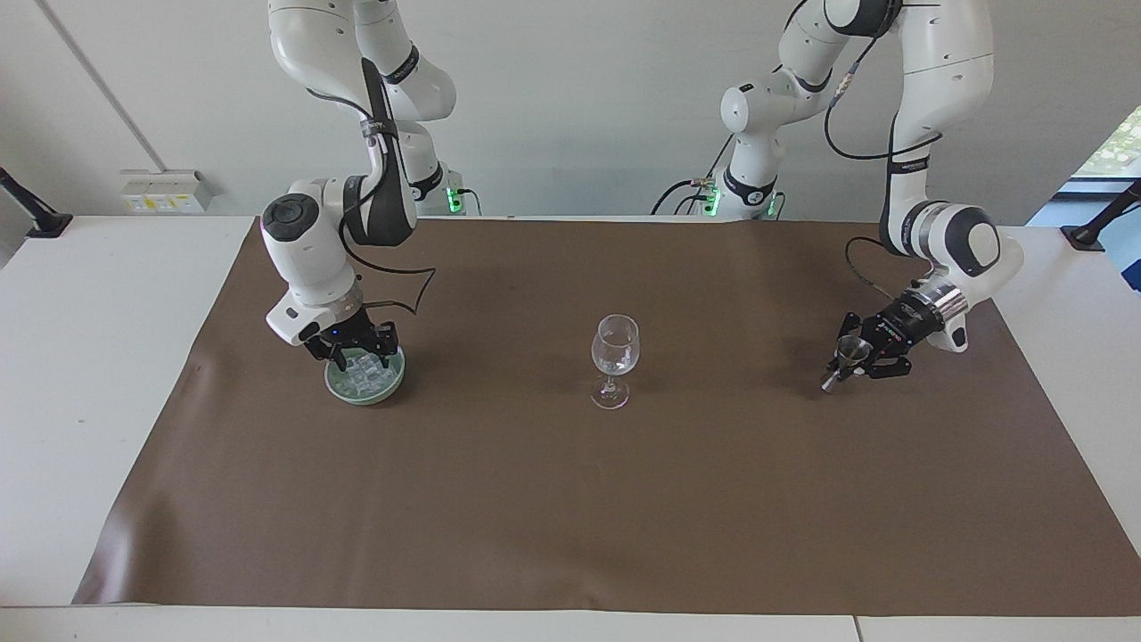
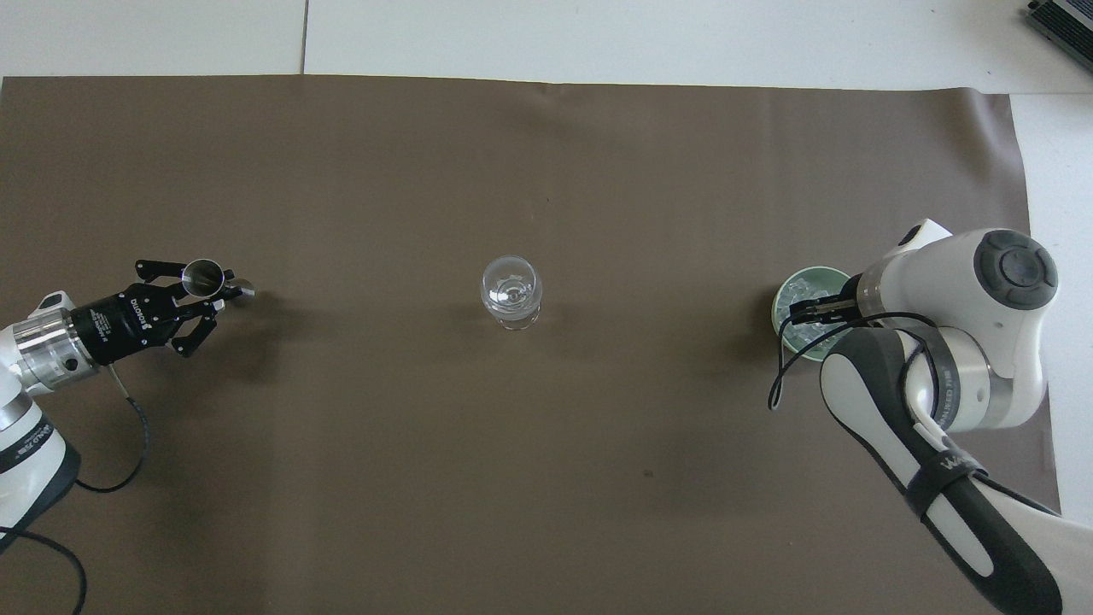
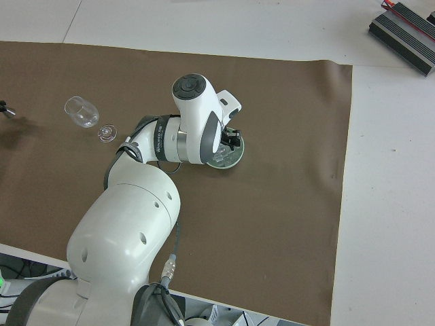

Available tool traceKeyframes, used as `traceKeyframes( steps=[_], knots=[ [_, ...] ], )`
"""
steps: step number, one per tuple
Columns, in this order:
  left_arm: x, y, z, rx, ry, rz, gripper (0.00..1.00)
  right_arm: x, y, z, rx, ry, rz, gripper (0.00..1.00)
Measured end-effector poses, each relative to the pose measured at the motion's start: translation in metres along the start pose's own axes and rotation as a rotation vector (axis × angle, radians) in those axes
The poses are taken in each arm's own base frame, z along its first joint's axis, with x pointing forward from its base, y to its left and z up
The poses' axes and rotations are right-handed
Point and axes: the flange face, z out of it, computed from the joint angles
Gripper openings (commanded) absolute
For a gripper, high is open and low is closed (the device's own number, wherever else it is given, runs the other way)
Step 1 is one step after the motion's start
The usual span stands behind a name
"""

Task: Pour wine and add ice with both arms
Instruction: 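Lift the ice out of the green cup with the right gripper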

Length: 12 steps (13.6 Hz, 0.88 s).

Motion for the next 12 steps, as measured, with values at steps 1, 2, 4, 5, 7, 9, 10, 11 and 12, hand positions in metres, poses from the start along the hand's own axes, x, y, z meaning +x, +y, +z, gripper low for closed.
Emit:
traceKeyframes(
  steps=[1,2,4,5,7,9,10,11,12],
  knots=[
    [0.005,-0.005,0.002,0.005,0.0,0.014,0.0,0.0,0.0,0.0,0.0,0.0,0.0,0.38],
    [0.01,-0.012,0.005,0.014,0.0,0.031,0.0,-0.001,0.0,0.0,0.0,-0.003,0.0,0.33],
    [0.023,-0.03,0.009,0.028,0.001,0.053,0.0,-0.002,0.0,0.0,0.0,-0.011,0.0,0.26],
    [0.028,-0.036,0.01,0.033,0.002,0.055,0.0,-0.002,0.0,0.0,0.0,-0.011,0.0,0.14],
    [0.029,-0.04,0.01,0.028,-0.002,0.06,0.0,-0.002,0.0,0.0,0.0,-0.011,0.001,0.0],
    [0.029,-0.041,0.01,0.026,-0.002,0.058,0.19,-0.002,0.0,-0.002,0.0,-0.008,0.001,0.0],
    [0.03,-0.041,0.01,0.026,-0.002,0.058,0.25,0.0,0.001,-0.005,0.0,-0.001,0.002,0.0],
    [0.03,-0.041,0.01,0.025,-0.002,0.058,0.3,0.001,0.001,-0.011,0.008,0.008,0.011,0.0],
    [0.03,-0.041,0.009,0.024,-0.001,0.057,0.35,0.003,0.001,-0.021,0.021,0.02,0.025,0.0]
  ],
)
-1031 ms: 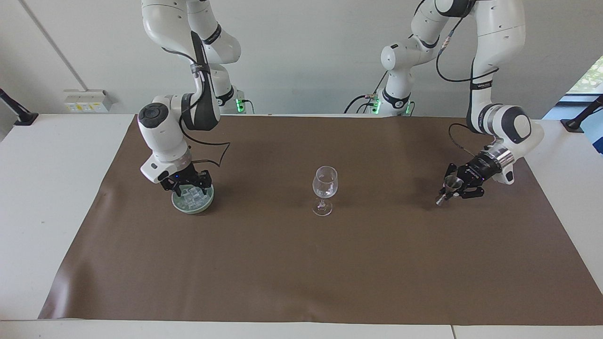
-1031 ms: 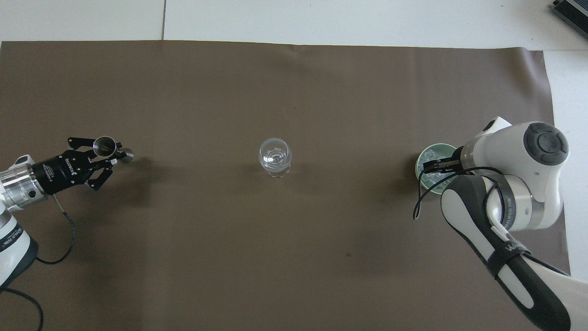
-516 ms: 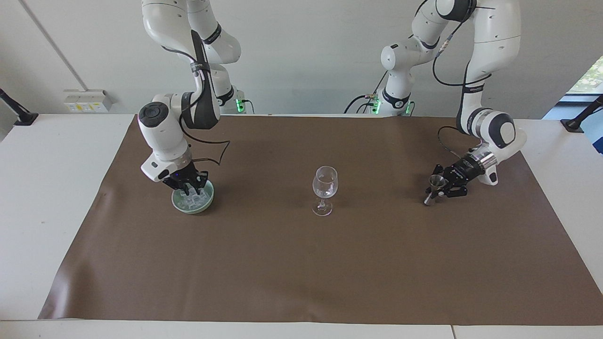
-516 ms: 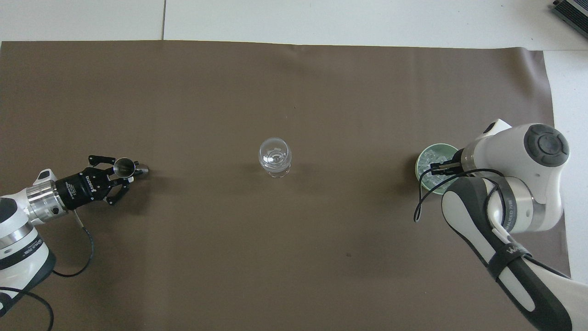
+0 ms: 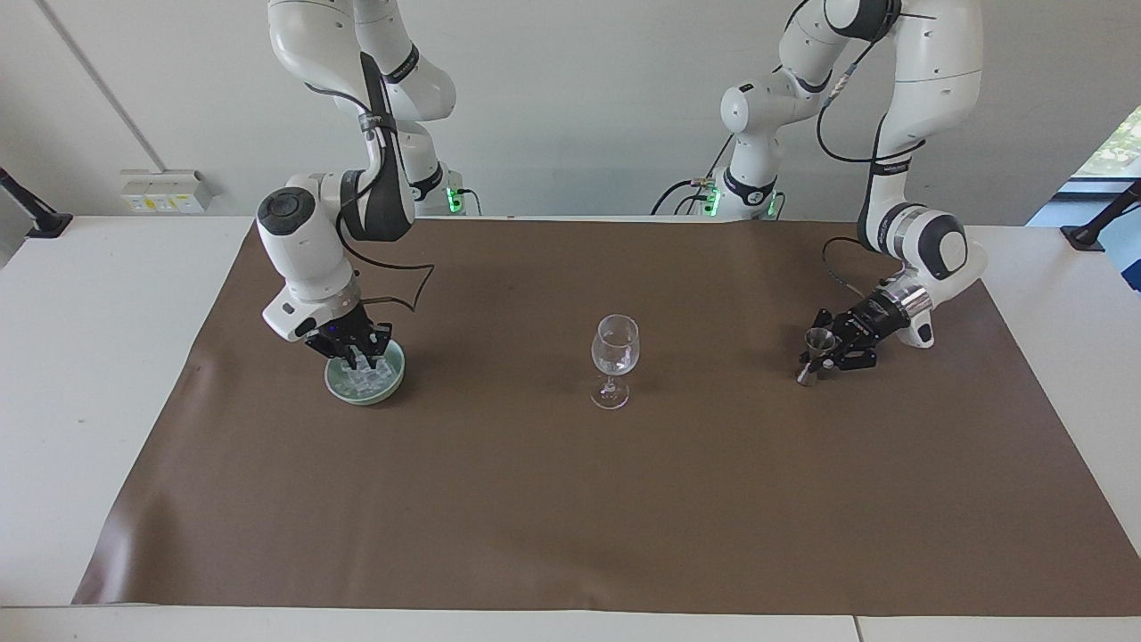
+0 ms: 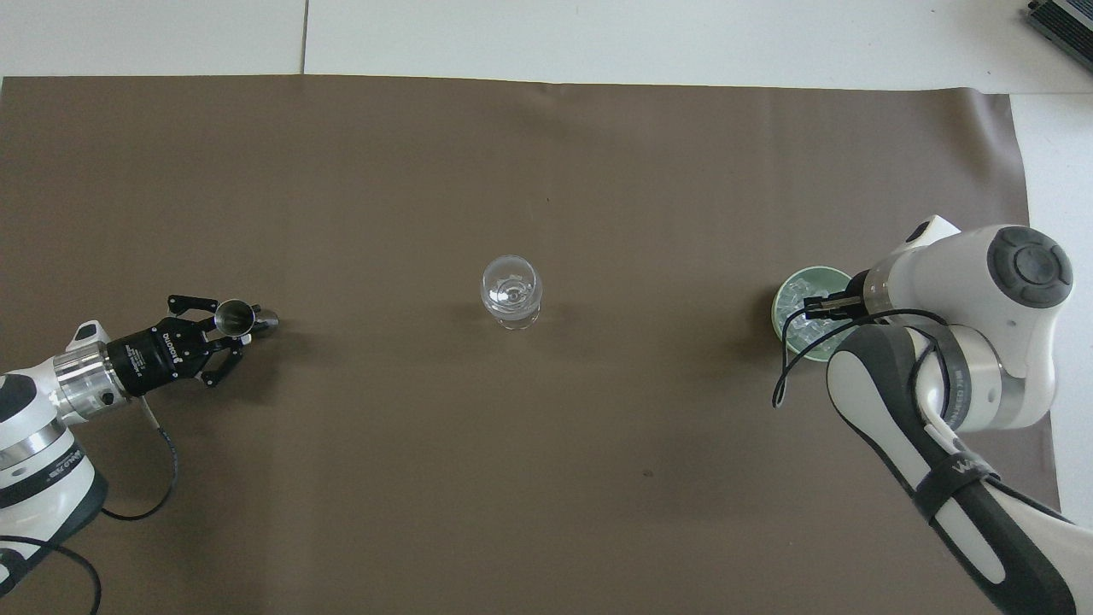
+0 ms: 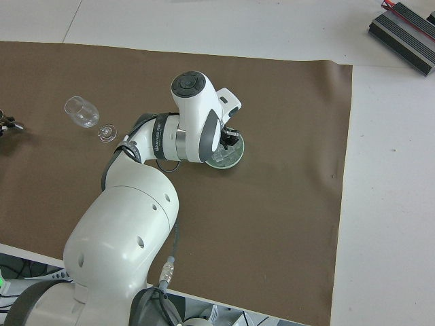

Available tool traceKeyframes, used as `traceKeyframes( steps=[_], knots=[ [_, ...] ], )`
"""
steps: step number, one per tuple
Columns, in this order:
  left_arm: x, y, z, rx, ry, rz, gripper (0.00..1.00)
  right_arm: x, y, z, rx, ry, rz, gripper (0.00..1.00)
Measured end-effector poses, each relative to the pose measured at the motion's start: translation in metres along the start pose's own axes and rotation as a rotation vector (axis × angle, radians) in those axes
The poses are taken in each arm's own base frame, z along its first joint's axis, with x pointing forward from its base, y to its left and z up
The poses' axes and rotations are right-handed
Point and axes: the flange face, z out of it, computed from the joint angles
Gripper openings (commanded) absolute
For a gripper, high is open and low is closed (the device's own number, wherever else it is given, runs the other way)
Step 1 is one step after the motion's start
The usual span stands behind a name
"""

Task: Pour wine and add ice with both arms
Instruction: 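Lift the ice out of the green cup with the right gripper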

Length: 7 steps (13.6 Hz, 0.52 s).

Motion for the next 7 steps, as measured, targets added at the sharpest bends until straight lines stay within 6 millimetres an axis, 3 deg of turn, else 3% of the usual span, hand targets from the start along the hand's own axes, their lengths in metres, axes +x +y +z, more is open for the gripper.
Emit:
traceKeyframes(
  steps=[1,2,3,5,7],
  knots=[
    [0.001,0.0,-0.001,-0.002,0.001,-0.001,0.53,0.002,0.0,-0.011,0.015,0.013,0.014,0.0],
    [0.002,-0.001,-0.002,-0.003,0.002,-0.003,0.89,0.004,-0.001,-0.024,0.027,0.025,0.025,0.0],
    [0.002,-0.001,-0.002,-0.003,0.003,-0.003,1.0,0.005,-0.001,-0.037,0.034,0.039,0.034,0.0],
    [0.003,-0.002,-0.002,-0.004,0.003,-0.005,1.0,0.012,-0.007,-0.065,0.044,0.057,0.067,0.0],
    [0.003,-0.001,-0.003,-0.006,0.004,-0.004,1.0,0.024,-0.031,-0.096,0.056,0.072,0.106,0.0]
  ],
)
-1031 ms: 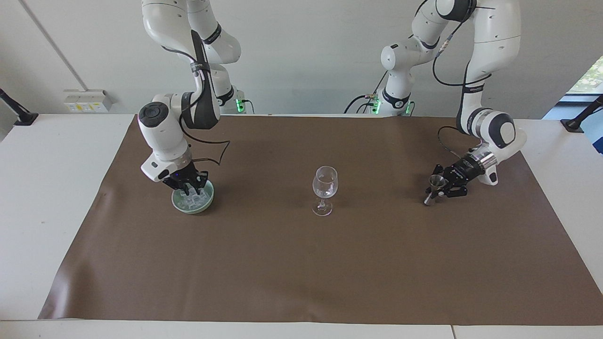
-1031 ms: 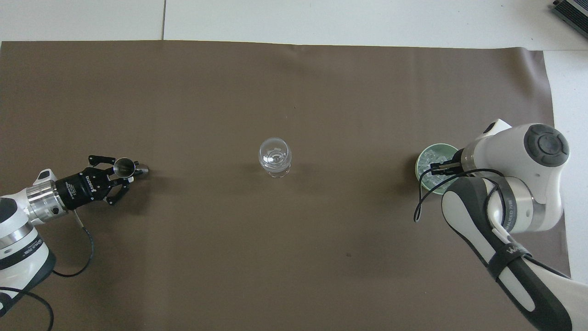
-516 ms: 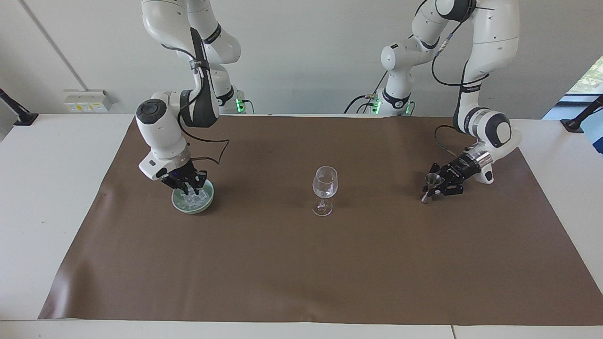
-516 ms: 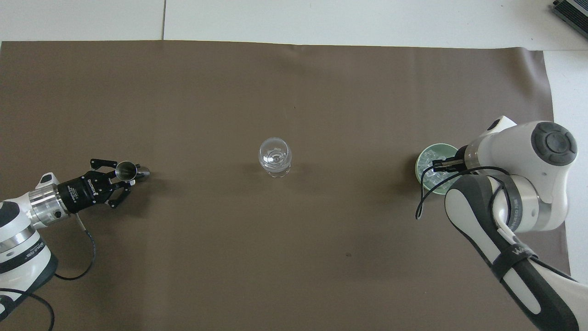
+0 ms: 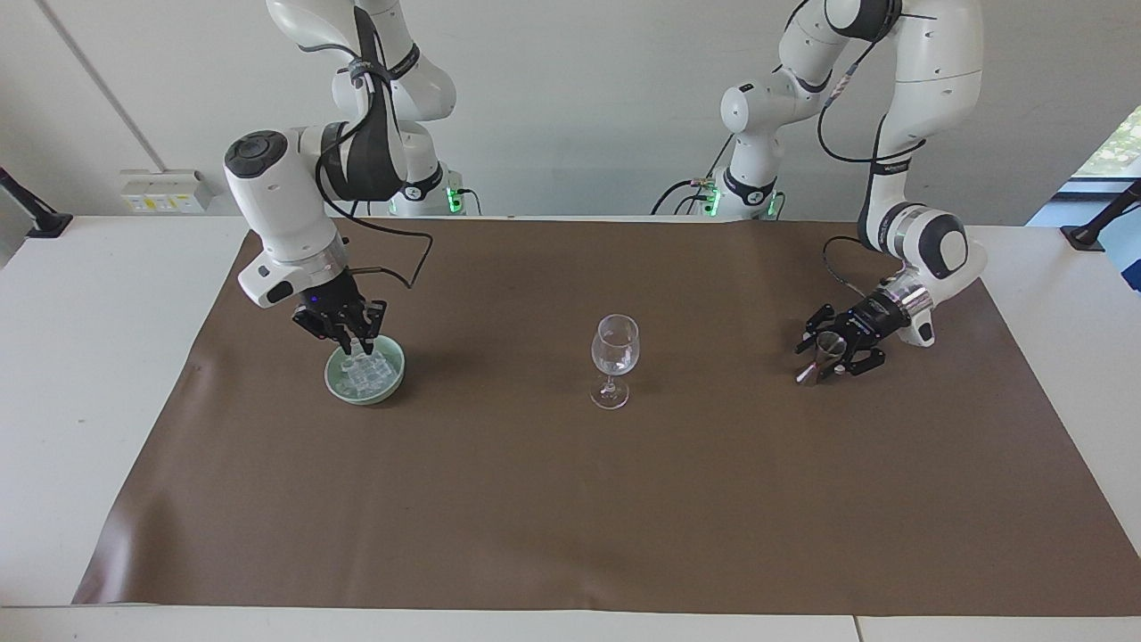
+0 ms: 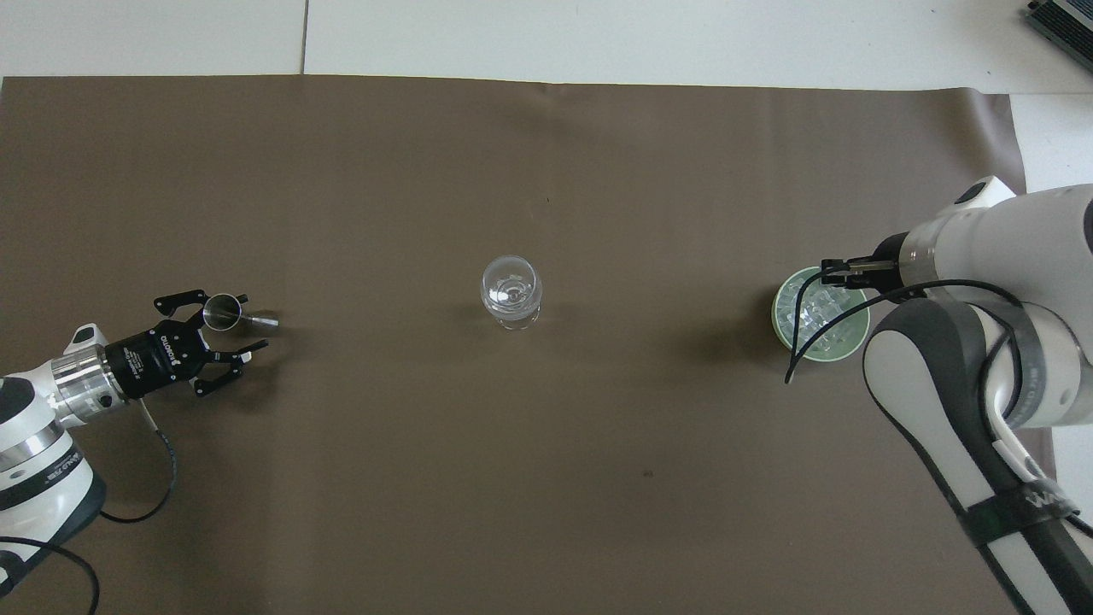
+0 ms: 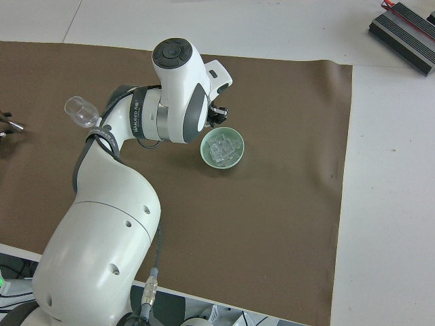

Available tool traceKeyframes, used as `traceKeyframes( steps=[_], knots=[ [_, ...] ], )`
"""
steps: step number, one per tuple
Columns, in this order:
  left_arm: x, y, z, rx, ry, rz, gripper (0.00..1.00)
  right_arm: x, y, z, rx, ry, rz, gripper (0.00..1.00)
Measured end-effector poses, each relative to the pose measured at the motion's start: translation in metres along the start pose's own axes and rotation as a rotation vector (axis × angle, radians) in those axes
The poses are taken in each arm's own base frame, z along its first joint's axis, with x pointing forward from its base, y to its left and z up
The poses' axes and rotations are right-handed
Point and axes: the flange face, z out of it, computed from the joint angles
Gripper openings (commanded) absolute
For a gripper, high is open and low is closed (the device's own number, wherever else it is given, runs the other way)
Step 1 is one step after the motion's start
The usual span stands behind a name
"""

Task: Pour wine and add ice with both arms
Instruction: 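Lift the ice out of the green cup with the right gripper, then carry ice over the glass with the right gripper while the left gripper withdraws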

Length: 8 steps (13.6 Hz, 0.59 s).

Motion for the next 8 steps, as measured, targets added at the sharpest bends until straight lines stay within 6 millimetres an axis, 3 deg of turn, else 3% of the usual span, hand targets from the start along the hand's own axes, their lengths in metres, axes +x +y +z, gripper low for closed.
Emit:
traceKeyframes(
  steps=[4,8],
  knots=[
    [-0.006,0.006,-0.012,0.085,0.059,0.087,1.0,0.012,-0.085,-0.039,0.08,0.039,0.129,0.0],
    [-0.037,0.038,-0.043,0.281,0.221,0.219,1.0,0.01,-0.17,-0.056,0.167,0.043,0.272,0.0]
  ],
)
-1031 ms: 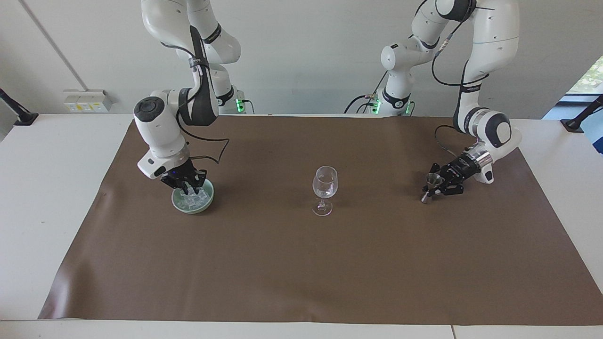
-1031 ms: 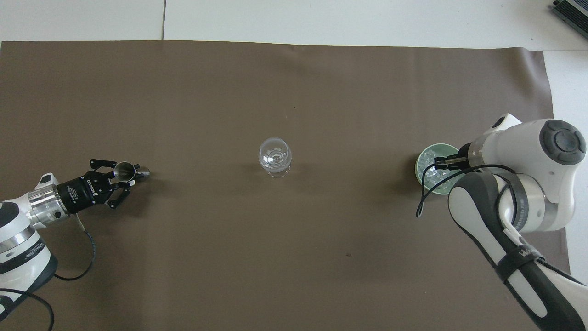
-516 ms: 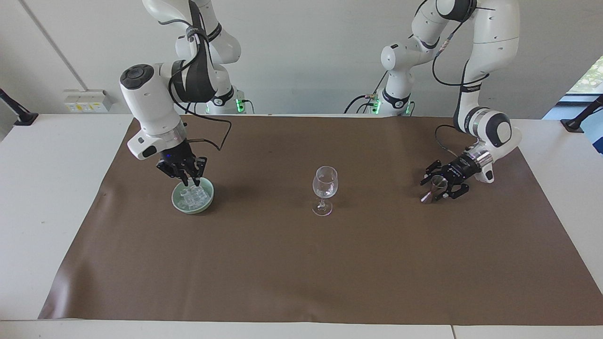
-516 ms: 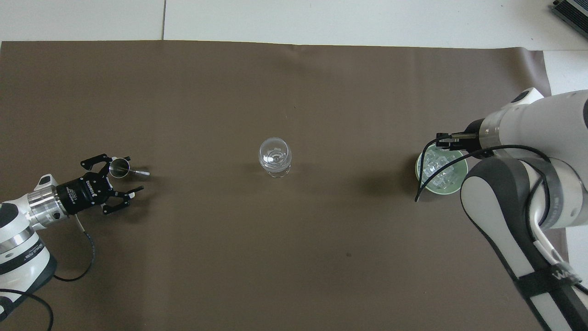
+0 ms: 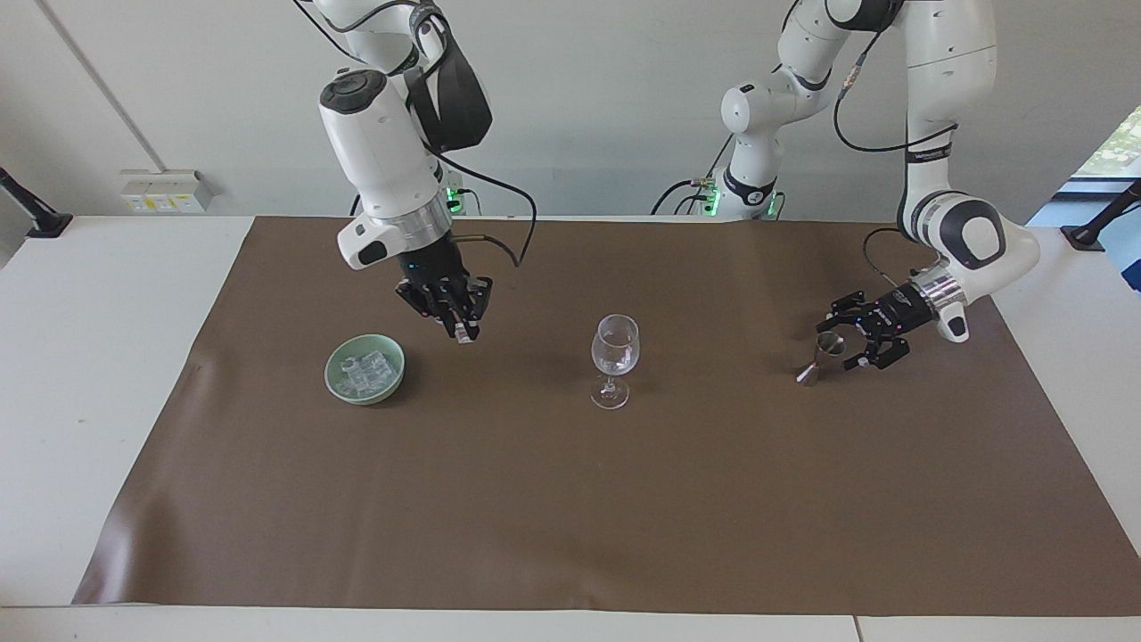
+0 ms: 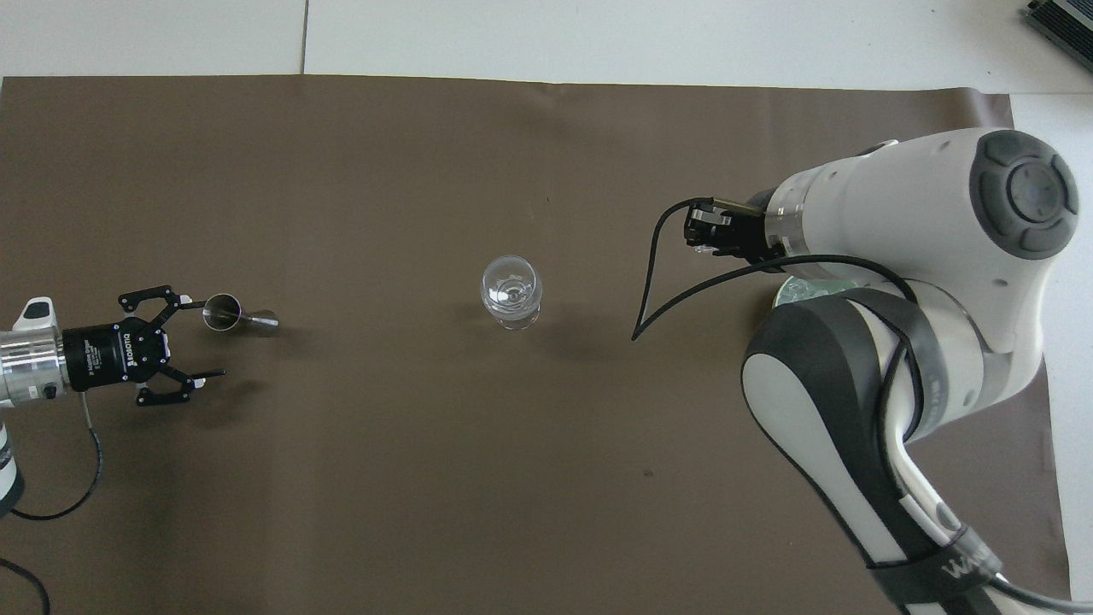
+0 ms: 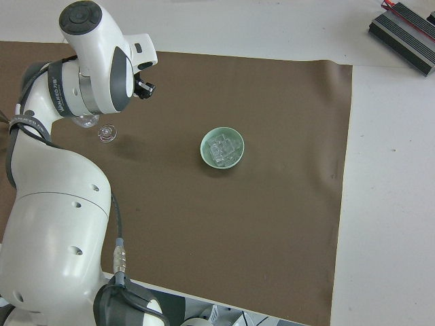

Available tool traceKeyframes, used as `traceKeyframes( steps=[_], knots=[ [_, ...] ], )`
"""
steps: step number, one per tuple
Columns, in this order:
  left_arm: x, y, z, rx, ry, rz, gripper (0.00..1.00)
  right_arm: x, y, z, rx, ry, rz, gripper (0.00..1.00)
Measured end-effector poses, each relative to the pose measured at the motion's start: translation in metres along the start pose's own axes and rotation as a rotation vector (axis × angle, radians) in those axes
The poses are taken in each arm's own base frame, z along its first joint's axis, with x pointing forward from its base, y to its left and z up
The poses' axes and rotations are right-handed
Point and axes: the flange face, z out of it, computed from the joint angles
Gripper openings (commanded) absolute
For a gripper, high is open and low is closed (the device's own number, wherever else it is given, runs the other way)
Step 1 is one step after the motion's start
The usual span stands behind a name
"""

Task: Pour wine and add ice with both arms
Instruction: 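Carry ice over the glass with the right gripper while the left gripper withdraws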

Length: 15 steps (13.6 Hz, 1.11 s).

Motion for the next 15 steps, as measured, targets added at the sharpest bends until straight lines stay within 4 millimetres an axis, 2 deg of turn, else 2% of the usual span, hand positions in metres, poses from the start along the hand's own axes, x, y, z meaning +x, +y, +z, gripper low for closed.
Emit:
traceKeyframes(
  steps=[3,6,8,11,15],
  knots=[
    [-0.015,0.017,-0.04,0.129,0.097,0.104,1.0,-0.031,-0.07,-0.006,0.066,-0.013,0.069,0.0],
    [-0.035,0.04,-0.073,0.216,0.191,0.209,1.0,-0.061,-0.121,-0.004,0.14,-0.004,0.113,0.0],
    [-0.053,0.059,-0.092,0.249,0.26,0.279,1.0,-0.07,-0.131,0.006,0.145,-0.018,0.123,0.0],
    [-0.083,0.085,-0.107,0.321,0.38,0.389,1.0,-0.086,-0.15,0.034,0.163,-0.042,0.124,0.0],
    [-0.126,0.113,-0.117,0.417,0.522,0.549,1.0,-0.085,-0.149,0.044,0.152,-0.048,0.126,0.0]
  ],
)
